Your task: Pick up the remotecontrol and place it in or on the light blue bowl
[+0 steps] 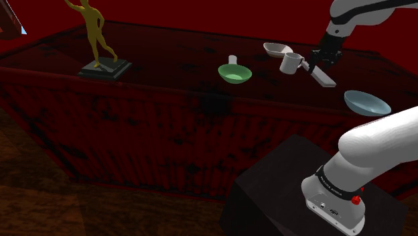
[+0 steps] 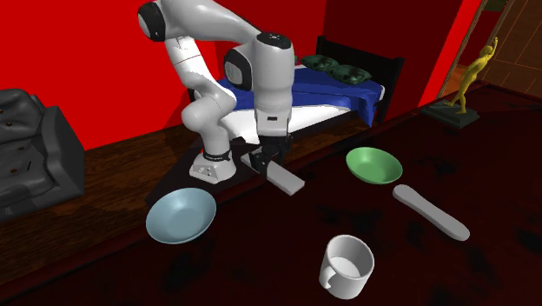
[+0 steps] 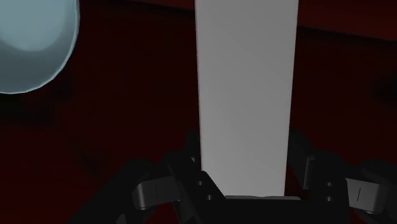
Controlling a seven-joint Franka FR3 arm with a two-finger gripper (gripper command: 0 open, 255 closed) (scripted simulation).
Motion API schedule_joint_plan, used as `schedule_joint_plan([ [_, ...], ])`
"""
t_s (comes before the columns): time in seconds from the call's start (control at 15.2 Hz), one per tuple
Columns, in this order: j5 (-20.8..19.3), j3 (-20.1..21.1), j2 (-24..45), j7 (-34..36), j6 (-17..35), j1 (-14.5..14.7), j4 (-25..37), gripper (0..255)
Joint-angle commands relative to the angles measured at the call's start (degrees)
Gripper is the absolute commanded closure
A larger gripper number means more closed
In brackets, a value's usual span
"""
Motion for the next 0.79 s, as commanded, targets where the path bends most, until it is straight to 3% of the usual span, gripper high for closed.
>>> schedule_joint_plan([
  [0.0, -1.13, -1.64, -1.39, -2.31, -0.26, -1.30, -0.86, 255],
  [0.73, -7.56, -12.12, -6.03, -16.40, -2.11, -8.35, -1.51, 255],
])
